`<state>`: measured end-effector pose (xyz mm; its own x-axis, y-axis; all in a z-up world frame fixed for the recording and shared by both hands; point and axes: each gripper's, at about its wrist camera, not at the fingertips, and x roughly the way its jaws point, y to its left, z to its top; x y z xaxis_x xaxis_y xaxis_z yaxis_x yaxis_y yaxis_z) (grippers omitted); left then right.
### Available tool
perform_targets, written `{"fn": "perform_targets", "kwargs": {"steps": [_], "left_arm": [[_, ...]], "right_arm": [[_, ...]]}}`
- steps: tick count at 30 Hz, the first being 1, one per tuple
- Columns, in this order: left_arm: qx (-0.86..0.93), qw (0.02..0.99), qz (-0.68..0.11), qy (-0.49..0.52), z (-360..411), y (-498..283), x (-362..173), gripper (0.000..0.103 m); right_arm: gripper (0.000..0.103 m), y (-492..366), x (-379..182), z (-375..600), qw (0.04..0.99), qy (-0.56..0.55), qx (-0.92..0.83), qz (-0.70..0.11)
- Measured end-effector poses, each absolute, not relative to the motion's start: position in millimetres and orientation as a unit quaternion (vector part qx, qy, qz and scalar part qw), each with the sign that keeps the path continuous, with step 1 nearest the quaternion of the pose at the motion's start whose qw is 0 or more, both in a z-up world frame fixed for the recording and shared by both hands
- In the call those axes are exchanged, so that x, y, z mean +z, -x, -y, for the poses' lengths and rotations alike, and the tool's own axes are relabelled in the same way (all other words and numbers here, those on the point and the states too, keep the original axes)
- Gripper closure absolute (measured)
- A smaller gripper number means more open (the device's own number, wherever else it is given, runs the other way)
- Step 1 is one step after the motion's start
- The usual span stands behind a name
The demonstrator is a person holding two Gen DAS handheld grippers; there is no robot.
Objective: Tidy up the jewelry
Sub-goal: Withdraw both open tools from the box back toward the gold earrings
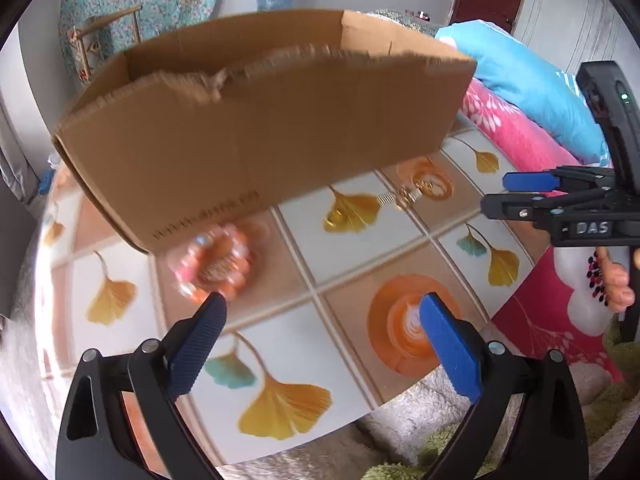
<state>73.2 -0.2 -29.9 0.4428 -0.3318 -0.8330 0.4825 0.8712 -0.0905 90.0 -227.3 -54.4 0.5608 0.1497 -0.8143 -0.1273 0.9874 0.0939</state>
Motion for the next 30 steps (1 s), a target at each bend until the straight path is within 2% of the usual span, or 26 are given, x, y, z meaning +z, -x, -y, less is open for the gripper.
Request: {"fn": "perform_targets", "kwargs": {"steps": [6,14,30], "left_arm": [[-0.217,0.843,-0.483,-0.09,6,-72,-48,0.006],[-0.207,0.845,-0.478,-0.121,10,-70,-52,0.006],[-0.208,0.84,-0.483,-0.129,19,-76,-55,0.004]], "right_arm": [[0.03,-94,-73,220,0.883,0.029,0.061,-0.464],[0.008,-103,-82,221,0.885,0.04,0.062,-0.46],[0.008,-106,-83,229,0.892,0.039,0.077,-0.444]]}}
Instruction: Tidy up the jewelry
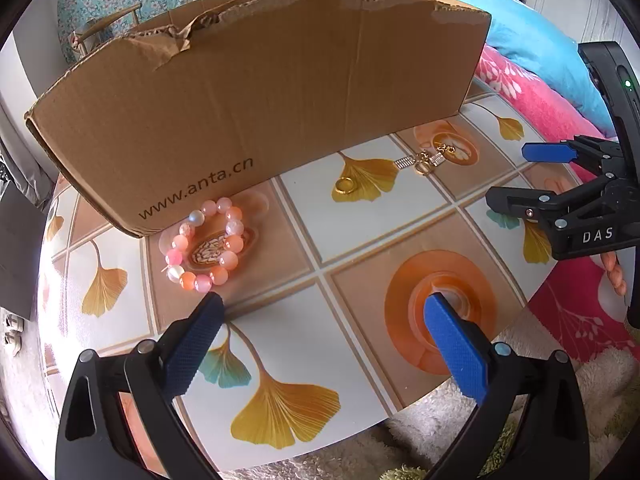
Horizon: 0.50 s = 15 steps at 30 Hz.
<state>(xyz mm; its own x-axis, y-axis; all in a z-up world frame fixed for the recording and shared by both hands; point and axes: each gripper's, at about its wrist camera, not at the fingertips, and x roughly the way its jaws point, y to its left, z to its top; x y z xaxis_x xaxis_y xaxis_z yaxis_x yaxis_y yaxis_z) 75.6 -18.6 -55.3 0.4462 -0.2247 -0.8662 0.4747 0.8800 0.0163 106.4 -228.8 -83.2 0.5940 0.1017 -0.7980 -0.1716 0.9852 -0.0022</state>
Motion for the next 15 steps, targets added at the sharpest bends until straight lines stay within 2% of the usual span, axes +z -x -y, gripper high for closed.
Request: {"fn": "perform_targets", "kwargs": {"steps": [15], "left_arm": [[-0.22,0.836,-0.483,-0.136,17,-75,-55,0.004]], "right_arm": [[0.01,-100,-52,219,0.906,-0.016,0.149,-0.396]]}}
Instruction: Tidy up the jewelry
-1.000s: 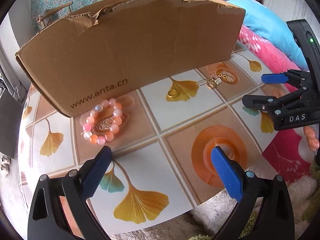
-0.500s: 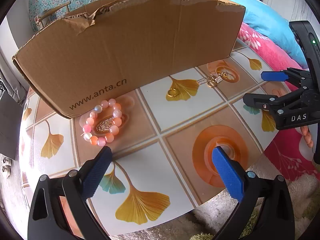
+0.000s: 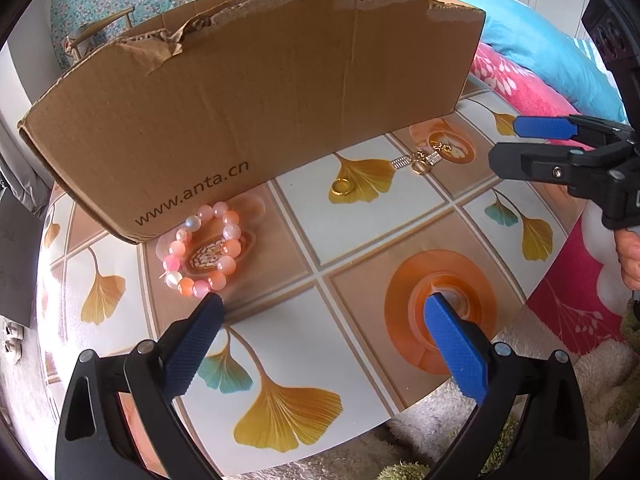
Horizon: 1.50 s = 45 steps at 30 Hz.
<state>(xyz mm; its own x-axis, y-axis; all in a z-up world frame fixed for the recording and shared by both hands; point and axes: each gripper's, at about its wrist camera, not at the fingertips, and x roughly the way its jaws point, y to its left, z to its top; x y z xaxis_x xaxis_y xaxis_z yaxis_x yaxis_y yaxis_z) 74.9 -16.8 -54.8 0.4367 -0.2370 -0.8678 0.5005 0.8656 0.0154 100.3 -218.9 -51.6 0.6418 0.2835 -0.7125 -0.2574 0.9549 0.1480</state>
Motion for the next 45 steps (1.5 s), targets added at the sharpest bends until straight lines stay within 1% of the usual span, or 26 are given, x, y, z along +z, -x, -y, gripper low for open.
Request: {"fn": "perform_targets", "kwargs": {"steps": [1,4,5,7,10,12,13,15,16,18,21,24,27,31,32,33,34,45], "left_arm": [[-0.221,0.837,-0.48,-0.138,17,-75,-54,0.004],[-0.223,0.851,-0.454,-0.142,17,-76,-45,0.005],[-0.227,0.858,-0.441,-0.134,17,-78,-40,0.005],[-0.234,0.866,-0.425,-0.12,17,-83,-32,0.01],[-0.244,0.872,-0.408,-0.114,20,-94,-27,0.02],[-0.25,0.871,-0.406,-0.116,24,-99,-28,0.036],[-0.255,0.869,-0.408,-0.116,26,-103,-29,0.04],[-0.264,0.864,-0.413,-0.114,30,-108,-31,0.055],[-0.27,0.861,-0.416,-0.114,32,-110,-33,0.059],[-0.276,0.856,-0.42,-0.117,35,-112,-34,0.07],[-0.278,0.85,-0.429,-0.124,37,-115,-40,0.08],[-0.279,0.846,-0.437,-0.126,37,-118,-42,0.085],[-0.279,0.844,-0.439,-0.129,37,-118,-44,0.085],[-0.279,0.845,-0.436,-0.135,42,-120,-44,0.085],[-0.279,0.845,-0.434,-0.139,43,-119,-45,0.086],[-0.277,0.846,-0.433,-0.143,44,-119,-45,0.091],[-0.276,0.846,-0.431,-0.149,45,-119,-45,0.092],[-0.262,0.848,-0.439,-0.141,36,-114,-44,0.093]], "right_arm": [[0.013,-100,-51,217,0.906,-0.016,0.152,-0.394],[0.018,-100,-45,213,0.907,-0.026,0.166,-0.386],[0.022,-101,-44,213,0.907,-0.03,0.171,-0.384],[0.026,-103,-41,214,0.906,-0.04,0.181,-0.38],[0.035,-106,-40,216,0.905,-0.049,0.194,-0.376],[0.04,-107,-40,216,0.902,-0.057,0.201,-0.377],[0.044,-106,-41,216,0.901,-0.06,0.202,-0.378],[0.048,-109,-42,216,0.899,-0.066,0.204,-0.381],[0.051,-109,-42,217,0.899,-0.068,0.204,-0.381],[0.053,-109,-42,219,0.899,-0.073,0.204,-0.38],[0.056,-111,-43,217,0.897,-0.079,0.209,-0.382],[0.057,-111,-45,215,0.896,-0.077,0.211,-0.383],[0.057,-110,-46,215,0.895,-0.08,0.211,-0.384],[0.06,-110,-44,215,0.895,-0.081,0.21,-0.384],[0.061,-110,-44,215,0.895,-0.082,0.209,-0.384],[0.062,-110,-43,216,0.895,-0.081,0.209,-0.385],[0.062,-108,-43,216,0.896,-0.081,0.208,-0.384],[0.068,-103,-40,201,0.895,-0.053,0.225,-0.382]]}}
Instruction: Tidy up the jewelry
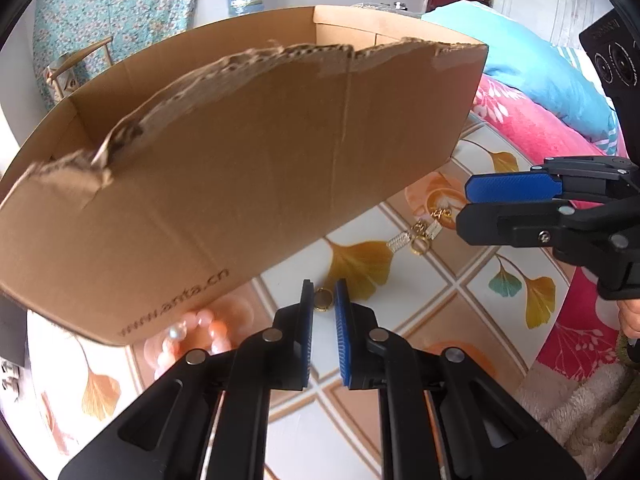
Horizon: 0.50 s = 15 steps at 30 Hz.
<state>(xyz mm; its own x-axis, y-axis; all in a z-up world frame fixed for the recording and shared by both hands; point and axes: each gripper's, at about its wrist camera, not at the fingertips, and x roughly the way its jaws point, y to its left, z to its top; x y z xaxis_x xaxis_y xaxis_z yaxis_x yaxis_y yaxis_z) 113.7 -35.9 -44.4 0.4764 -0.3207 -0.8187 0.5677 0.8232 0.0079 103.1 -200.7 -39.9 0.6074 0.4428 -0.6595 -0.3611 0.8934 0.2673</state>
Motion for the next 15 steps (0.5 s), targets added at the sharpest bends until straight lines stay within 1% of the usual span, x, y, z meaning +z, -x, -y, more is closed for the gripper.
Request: {"fn": "perform_targets", "kwargs": {"steps": [6,8,15], "left_arm": [[-0.254,0.851,-0.44,-0.131,28,-110,-44,0.093],[-0.254,0.852,-0.438,-0.133,28,-109,-44,0.093],[-0.257,0.852,-0.436,-0.132,29,-111,-44,0.092]], "right_arm": [[0.075,-112,-45,185,0.893,-0.024,0.222,-0.392],[0.08,-116,-47,182,0.891,-0.016,0.219,-0.397],[0.088,-124,-57,177,0.888,0.006,0.202,-0.413]]}}
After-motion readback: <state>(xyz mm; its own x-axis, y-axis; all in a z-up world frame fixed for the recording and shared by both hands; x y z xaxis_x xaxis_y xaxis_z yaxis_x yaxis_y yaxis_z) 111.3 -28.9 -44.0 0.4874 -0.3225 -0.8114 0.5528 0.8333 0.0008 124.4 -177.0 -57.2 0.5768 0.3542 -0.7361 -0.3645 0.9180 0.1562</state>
